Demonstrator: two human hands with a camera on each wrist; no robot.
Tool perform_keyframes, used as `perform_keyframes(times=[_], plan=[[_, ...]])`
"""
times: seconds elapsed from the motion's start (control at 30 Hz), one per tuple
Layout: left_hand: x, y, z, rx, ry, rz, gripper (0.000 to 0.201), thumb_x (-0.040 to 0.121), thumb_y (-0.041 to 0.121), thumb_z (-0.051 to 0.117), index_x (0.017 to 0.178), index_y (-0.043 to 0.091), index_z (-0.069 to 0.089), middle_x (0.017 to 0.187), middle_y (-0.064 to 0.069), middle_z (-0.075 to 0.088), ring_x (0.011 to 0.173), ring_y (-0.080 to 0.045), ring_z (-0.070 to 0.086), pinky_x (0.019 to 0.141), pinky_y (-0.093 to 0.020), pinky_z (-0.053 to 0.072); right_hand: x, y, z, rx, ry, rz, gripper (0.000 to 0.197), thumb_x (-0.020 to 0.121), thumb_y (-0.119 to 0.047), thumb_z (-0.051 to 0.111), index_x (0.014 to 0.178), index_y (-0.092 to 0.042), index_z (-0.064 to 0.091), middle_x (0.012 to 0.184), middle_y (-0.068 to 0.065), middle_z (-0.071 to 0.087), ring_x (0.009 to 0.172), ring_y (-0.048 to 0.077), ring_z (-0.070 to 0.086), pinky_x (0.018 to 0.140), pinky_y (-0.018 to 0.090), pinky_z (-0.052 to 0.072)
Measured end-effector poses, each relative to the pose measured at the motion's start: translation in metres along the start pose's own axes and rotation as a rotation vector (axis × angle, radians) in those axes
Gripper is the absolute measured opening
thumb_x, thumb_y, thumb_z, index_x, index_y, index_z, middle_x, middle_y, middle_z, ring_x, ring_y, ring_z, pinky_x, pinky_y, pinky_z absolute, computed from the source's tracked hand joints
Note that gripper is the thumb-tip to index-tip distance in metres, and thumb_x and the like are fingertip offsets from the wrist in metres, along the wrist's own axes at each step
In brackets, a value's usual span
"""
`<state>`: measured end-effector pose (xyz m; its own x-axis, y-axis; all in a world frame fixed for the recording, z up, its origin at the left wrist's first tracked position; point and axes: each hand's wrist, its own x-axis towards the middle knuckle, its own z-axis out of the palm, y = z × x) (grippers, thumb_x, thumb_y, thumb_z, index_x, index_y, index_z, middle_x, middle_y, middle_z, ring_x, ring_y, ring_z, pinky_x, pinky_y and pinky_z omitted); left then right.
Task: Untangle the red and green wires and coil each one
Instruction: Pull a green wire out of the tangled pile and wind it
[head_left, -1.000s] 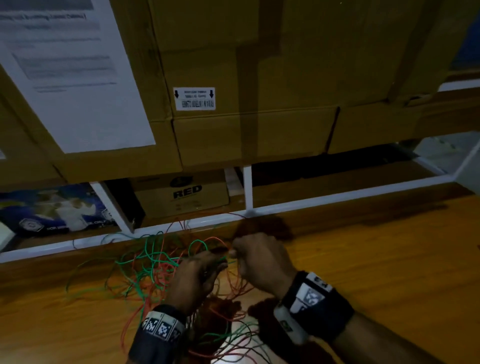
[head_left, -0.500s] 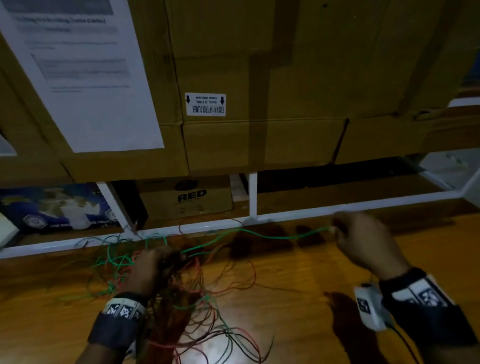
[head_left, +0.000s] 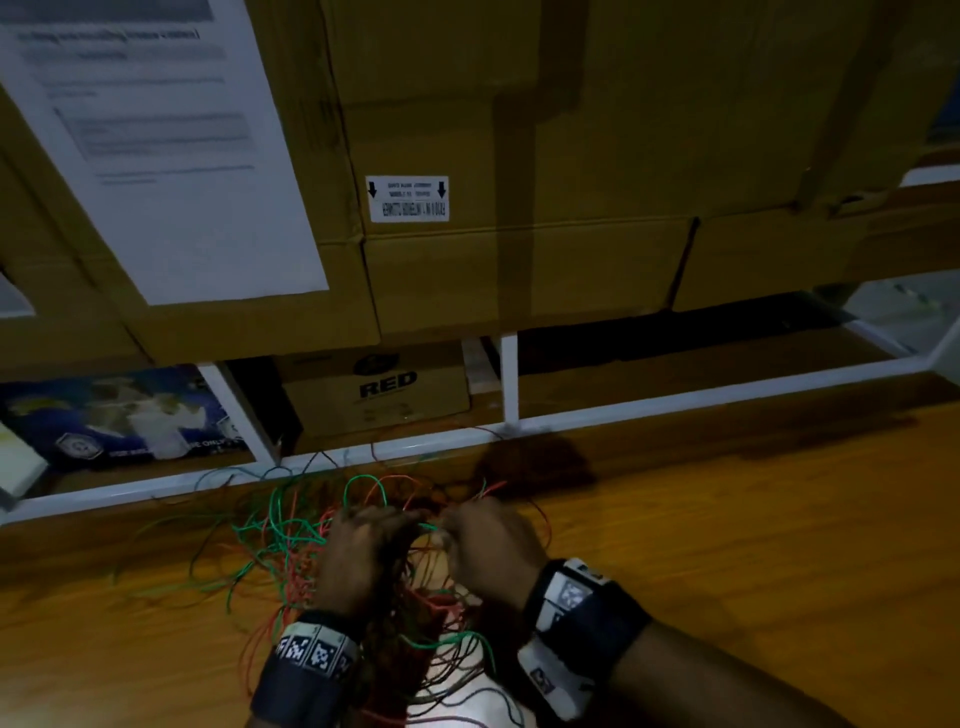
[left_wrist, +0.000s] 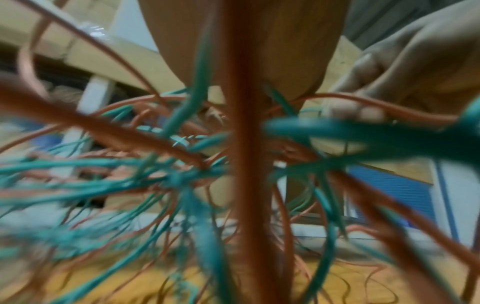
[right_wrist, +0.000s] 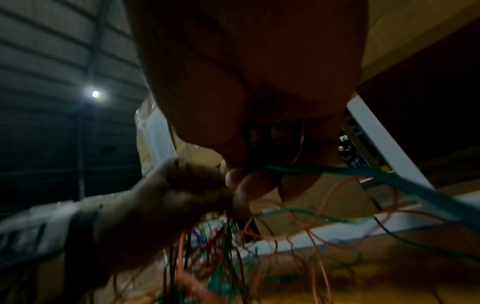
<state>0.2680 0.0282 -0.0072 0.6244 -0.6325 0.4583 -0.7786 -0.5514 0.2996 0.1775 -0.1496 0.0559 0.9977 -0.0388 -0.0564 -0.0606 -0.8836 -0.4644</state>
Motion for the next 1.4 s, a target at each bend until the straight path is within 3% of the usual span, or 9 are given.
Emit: perform_keyframes(times=[0.2,0.37,0.5,0.63,0.73,0.9,1.1,1.27,1.4], plan=[[-0.008,-0.035,-0.007,-0.11,0.047,-0.266,0.03,0.067,-0.003,0.081,0.09,0.016,0.083,0.084,0.002,0.079,0.076,-0.014,0.072,0.074,-0.024,0.051,-0.005,0.005,-0.095,0.223,0.305,-0.178,0.018,0.092,-0.016,0.057,0.082,-0.023,0.069,0.076,-0.009,0.066,0.072,0.011,0.062,0.064,0.033,0.051],[-0.01,-0.069,-0.022,-0.11,0.135,-0.384,0.011,0.083,0.008,0.084,0.093,0.013,0.083,0.083,-0.005,0.079,0.075,-0.022,0.075,0.069,-0.032,0.052,-0.044,0.059,-0.193,0.261,0.678,-0.071,0.019,0.1,-0.019,0.064,0.085,-0.022,0.076,0.072,-0.012,0.071,0.067,0.002,0.066,0.063,0.023,0.052],[-0.003,-0.055,-0.023,-0.094,0.113,-0.258,0.016,0.08,0.007,0.085,0.095,0.012,0.083,0.085,-0.006,0.08,0.075,-0.019,0.075,0.07,-0.029,0.054,-0.055,0.11,-0.176,-0.079,0.321,0.29,0.012,0.096,-0.034,0.068,0.105,-0.029,0.074,0.102,-0.001,0.076,0.096,0.02,0.071,0.079,0.038,0.057],[0.004,-0.028,-0.012,-0.054,0.034,-0.069,0.013,0.077,0.017,0.076,0.086,0.019,0.084,0.075,0.003,0.078,0.065,-0.005,0.07,0.055,-0.019,0.051,-0.063,0.101,-0.129,-0.225,0.202,0.328,0.072,0.09,-0.052,0.071,0.152,-0.027,0.043,0.143,0.001,0.056,0.13,0.024,0.052,0.1,0.037,0.048],[0.01,-0.013,-0.002,-0.031,-0.002,-0.024,0.011,0.079,0.019,0.07,0.078,0.022,0.081,0.064,0.005,0.073,0.057,-0.012,0.069,0.049,-0.026,0.049,-0.054,0.061,-0.095,-0.099,0.221,0.078,0.049,0.092,-0.049,0.068,0.138,-0.035,0.055,0.132,-0.009,0.059,0.123,0.016,0.048,0.099,0.033,0.045],[0.014,0.015,0.009,-0.101,0.043,0.02,0.027,0.091,0.031,0.057,0.081,0.023,0.08,0.064,0.008,0.071,0.056,-0.007,0.064,0.047,-0.03,0.048,-0.016,0.007,-0.036,-0.125,-0.003,0.027,0.016,0.1,-0.037,0.059,0.098,-0.022,0.063,0.098,-0.002,0.062,0.103,0.024,0.061,0.079,0.036,0.049],[0.01,0.023,0.003,-0.205,0.078,0.002,0.021,0.094,0.036,0.063,0.085,0.026,0.079,0.061,0.008,0.066,0.055,-0.003,0.058,0.049,-0.027,0.041,-0.005,-0.008,-0.037,-0.097,0.004,0.029,0.011,0.096,-0.024,0.061,0.1,-0.022,0.071,0.094,0.001,0.069,0.088,0.023,0.066,0.081,0.038,0.057],[0.002,-0.005,-0.008,-0.054,0.101,-0.157,0.004,0.079,0.02,0.077,0.081,0.018,0.08,0.072,0.003,0.076,0.063,-0.016,0.07,0.053,-0.023,0.048,-0.019,0.006,-0.117,0.059,0.259,-0.047,0.019,0.087,-0.012,0.065,0.078,-0.029,0.068,0.083,-0.007,0.069,0.076,0.014,0.064,0.071,0.037,0.058],[-0.005,-0.036,-0.021,0.016,0.147,-0.272,0.016,0.075,0.022,0.072,0.084,0.013,0.083,0.072,-0.004,0.077,0.061,-0.023,0.073,0.055,-0.024,0.05,-0.046,0.049,-0.188,0.042,0.577,-0.072,0.016,0.094,-0.01,0.065,0.088,-0.018,0.079,0.079,-0.006,0.072,0.068,0.011,0.065,0.06,0.025,0.046]])
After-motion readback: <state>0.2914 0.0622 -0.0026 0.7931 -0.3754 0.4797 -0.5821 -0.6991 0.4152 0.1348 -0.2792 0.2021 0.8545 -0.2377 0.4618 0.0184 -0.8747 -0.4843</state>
